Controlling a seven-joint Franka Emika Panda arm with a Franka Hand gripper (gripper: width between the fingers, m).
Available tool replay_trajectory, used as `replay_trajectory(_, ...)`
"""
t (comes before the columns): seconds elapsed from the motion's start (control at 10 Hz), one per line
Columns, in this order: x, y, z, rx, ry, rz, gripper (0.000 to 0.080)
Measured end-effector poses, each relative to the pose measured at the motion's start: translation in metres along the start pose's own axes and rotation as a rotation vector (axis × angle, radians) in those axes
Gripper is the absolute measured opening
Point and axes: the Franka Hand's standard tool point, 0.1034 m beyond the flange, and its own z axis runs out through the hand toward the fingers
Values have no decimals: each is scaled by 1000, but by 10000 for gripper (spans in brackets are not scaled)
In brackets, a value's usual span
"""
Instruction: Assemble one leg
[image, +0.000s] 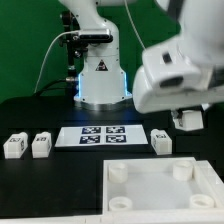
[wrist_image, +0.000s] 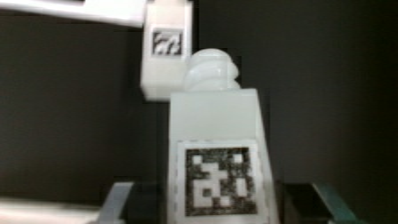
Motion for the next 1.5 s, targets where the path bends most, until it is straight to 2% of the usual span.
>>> replay_trajectory(0.1, 3, 2, -20, -9, 147, 2, 290)
replay_trajectory(0.2, 1, 1, -16, -13, 261, 1, 290)
replay_trajectory(0.3, 0, 3, -10, -16, 315, 1, 290)
replay_trajectory(0.4, 8, 3, -17, -16, 447, -1, 290)
replay_trajectory(0.5, 9, 7, -19, -18, 552, -5, 291)
replay_trajectory(0.6, 16, 21, -32, -33, 604, -55, 291)
replay_trajectory(0.7, 36, 34, -61, -36, 697, -50, 291)
replay_trajectory(0.8, 53, 42, -80, -50, 818, -63, 291)
replay_trajectory(0.9, 64, 41, -83, -41, 881, -44, 291)
replay_trajectory(1.0, 68, 33, -86, -35, 931, -43, 291)
replay_trajectory(1.1, 67, 37, -88, -53, 1041, -55, 291)
replay_trajectory(1.2, 65, 38, -80, -53, 1026, -55, 291)
replay_trajectory(1.4, 67, 38, -81, -52, 1025, -55, 291)
replay_trajectory(1.5, 70, 36, -74, -51, 1029, -58, 291)
